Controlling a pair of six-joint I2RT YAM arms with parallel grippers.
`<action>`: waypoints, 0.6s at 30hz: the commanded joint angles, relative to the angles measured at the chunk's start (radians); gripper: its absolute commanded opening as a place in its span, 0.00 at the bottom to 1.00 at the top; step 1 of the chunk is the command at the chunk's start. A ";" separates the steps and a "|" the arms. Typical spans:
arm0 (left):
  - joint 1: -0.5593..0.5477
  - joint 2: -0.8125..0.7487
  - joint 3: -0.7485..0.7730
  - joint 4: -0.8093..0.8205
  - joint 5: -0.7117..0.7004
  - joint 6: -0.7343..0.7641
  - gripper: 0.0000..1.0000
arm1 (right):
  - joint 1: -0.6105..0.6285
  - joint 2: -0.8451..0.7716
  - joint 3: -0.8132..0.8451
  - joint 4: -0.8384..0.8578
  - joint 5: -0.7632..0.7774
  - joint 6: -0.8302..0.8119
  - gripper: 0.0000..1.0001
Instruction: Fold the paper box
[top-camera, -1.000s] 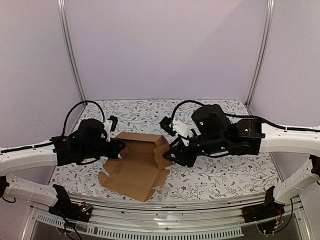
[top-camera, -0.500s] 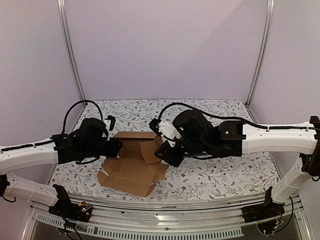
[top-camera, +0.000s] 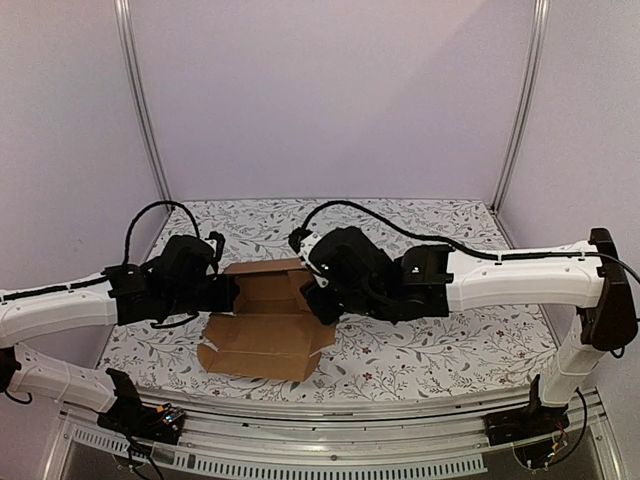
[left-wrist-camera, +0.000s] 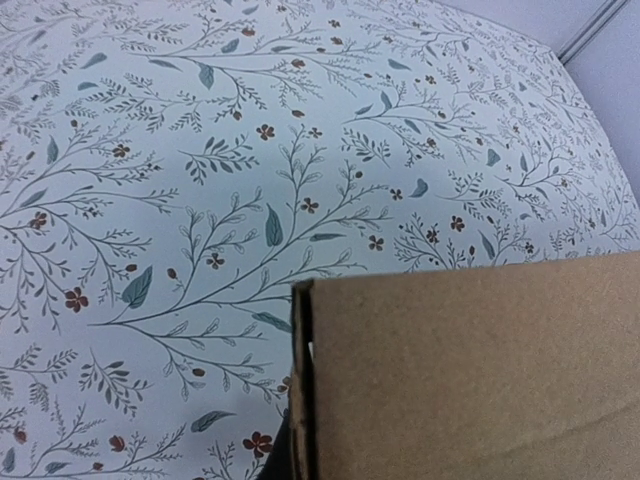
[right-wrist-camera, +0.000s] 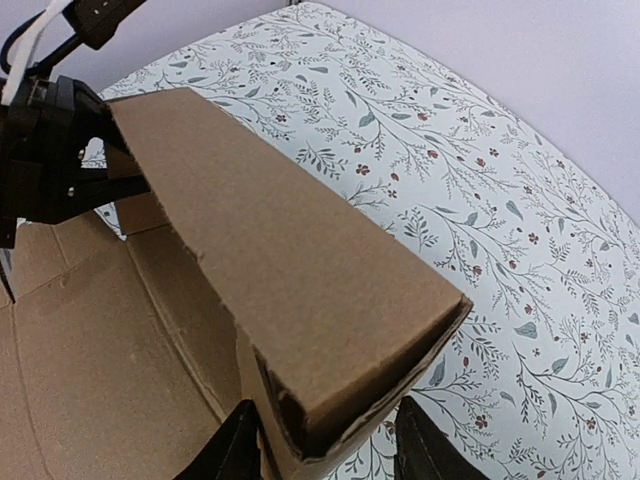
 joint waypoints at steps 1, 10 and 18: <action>0.005 0.001 0.022 -0.028 -0.009 -0.041 0.00 | 0.010 0.046 0.040 0.020 0.131 0.041 0.45; 0.005 0.006 0.020 -0.045 -0.034 -0.110 0.00 | 0.019 0.120 0.084 0.021 0.249 0.048 0.40; 0.004 0.038 0.023 -0.046 -0.036 -0.177 0.00 | 0.027 0.176 0.115 0.027 0.335 0.048 0.26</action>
